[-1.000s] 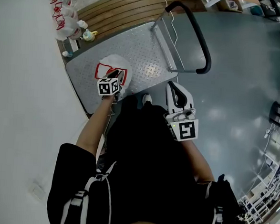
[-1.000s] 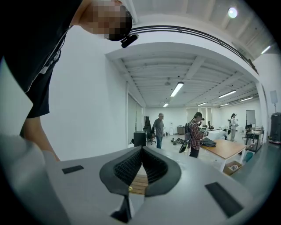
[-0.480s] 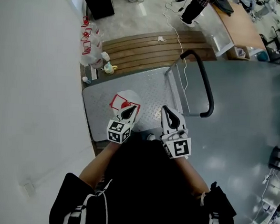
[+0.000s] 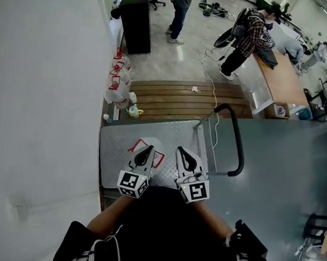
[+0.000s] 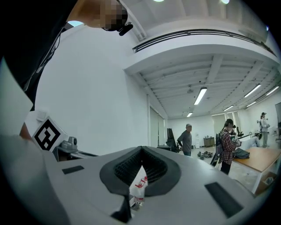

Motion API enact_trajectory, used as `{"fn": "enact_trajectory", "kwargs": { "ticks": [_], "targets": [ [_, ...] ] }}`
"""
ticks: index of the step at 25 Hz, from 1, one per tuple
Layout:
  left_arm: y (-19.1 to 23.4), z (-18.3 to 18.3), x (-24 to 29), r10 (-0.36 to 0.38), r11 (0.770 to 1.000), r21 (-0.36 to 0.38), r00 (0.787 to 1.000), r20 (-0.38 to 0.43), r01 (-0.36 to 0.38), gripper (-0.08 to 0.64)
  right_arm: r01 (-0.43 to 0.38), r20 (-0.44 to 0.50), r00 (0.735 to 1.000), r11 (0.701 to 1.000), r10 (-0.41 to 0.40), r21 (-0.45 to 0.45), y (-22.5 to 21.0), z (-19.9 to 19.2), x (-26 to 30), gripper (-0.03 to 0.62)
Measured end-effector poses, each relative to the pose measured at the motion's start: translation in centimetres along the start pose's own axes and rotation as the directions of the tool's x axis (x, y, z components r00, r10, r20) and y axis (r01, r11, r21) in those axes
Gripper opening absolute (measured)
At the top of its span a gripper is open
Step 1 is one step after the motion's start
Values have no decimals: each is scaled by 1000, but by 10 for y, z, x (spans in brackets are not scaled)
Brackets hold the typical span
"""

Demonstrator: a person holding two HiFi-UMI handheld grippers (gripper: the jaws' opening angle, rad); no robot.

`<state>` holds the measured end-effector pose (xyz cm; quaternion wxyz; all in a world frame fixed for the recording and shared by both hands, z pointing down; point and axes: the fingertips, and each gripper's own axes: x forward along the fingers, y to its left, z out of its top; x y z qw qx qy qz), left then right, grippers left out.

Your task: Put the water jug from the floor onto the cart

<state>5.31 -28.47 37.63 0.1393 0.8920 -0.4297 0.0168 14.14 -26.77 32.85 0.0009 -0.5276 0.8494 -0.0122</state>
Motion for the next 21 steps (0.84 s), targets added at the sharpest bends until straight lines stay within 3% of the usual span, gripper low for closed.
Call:
{"fn": "enact_trajectory", "kwargs": {
  "ticks": [7, 21],
  "targets": [
    [3, 2, -4, 42, 999, 16, 999, 11, -42, 21, -15, -4, 1000, 1000, 15, -12, 0, 3, 2, 18],
    [-11, -1, -11, 49, 998, 39, 999, 4, -49, 21, 18, -14, 1000, 1000, -18, -10, -2, 1, -15, 18]
  ]
}}
